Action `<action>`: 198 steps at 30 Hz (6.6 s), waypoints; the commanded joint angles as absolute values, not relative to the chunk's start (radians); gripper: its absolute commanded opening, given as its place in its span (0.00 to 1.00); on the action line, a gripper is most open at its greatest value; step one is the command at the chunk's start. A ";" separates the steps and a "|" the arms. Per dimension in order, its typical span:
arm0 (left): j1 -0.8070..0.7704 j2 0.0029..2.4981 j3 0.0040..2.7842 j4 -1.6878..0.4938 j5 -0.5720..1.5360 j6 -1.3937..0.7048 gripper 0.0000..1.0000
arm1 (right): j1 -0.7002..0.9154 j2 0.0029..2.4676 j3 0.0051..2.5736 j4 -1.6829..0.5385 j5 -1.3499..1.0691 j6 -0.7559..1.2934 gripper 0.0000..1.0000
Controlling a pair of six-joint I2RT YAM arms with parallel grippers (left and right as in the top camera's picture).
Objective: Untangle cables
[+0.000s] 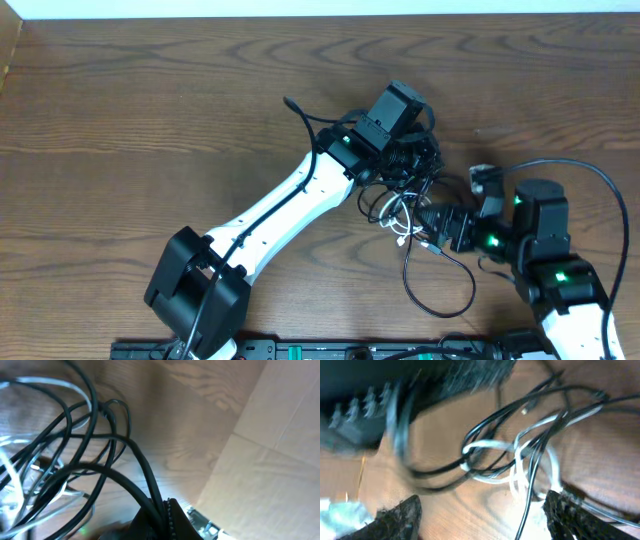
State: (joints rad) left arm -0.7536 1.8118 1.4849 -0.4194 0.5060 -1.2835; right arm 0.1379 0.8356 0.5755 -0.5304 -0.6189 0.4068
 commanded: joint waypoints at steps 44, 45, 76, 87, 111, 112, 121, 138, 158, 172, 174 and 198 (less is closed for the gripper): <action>-0.784 1.797 1.487 -0.417 0.472 -1.597 0.07 | 0.493 1.026 0.593 -0.423 -0.347 0.723 0.31; -0.784 1.797 1.487 -0.417 0.461 -1.604 0.07 | 0.501 1.026 0.593 -0.443 -0.334 0.708 0.31; -0.587 1.797 1.487 -0.406 0.803 -1.794 0.08 | 0.508 0.797 0.592 -0.609 0.002 0.328 0.24; -0.583 1.797 1.487 -0.356 0.881 -1.794 0.07 | 0.503 0.915 0.591 -0.505 -0.010 0.274 0.25; -0.583 1.797 1.487 -0.356 0.882 -1.794 0.08 | 0.503 1.157 0.591 -0.268 -0.329 0.121 0.38; -0.583 1.797 1.487 -0.356 0.883 -1.793 0.08 | 0.503 1.157 0.591 -0.268 -0.329 0.121 0.36; -0.583 1.797 1.487 -0.358 0.880 -1.231 0.08 | 0.420 1.062 0.592 -0.342 -0.328 0.229 0.20; -0.855 1.798 1.486 -0.662 0.277 -0.531 0.08 | 0.102 0.797 0.592 -0.666 -0.346 0.422 0.30; -0.917 1.814 1.486 -0.772 0.219 -0.250 0.36 | 0.102 0.879 0.591 -0.642 -0.333 0.562 0.32; -0.923 1.897 1.486 -0.822 0.408 0.139 0.40 | 0.091 1.182 0.591 -0.670 -0.303 0.605 0.45; -0.923 1.913 1.486 -0.813 0.408 0.139 0.43 | 0.090 1.191 0.591 -0.670 -0.289 0.605 0.55; -0.913 1.990 1.486 -0.694 0.408 0.051 0.48 | -0.058 1.354 0.590 -0.604 -0.576 0.365 0.49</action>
State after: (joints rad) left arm -0.9180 1.9751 1.4708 -0.6975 0.3950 0.0727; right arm -0.0532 1.3411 0.5926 -0.6056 -0.5171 0.4091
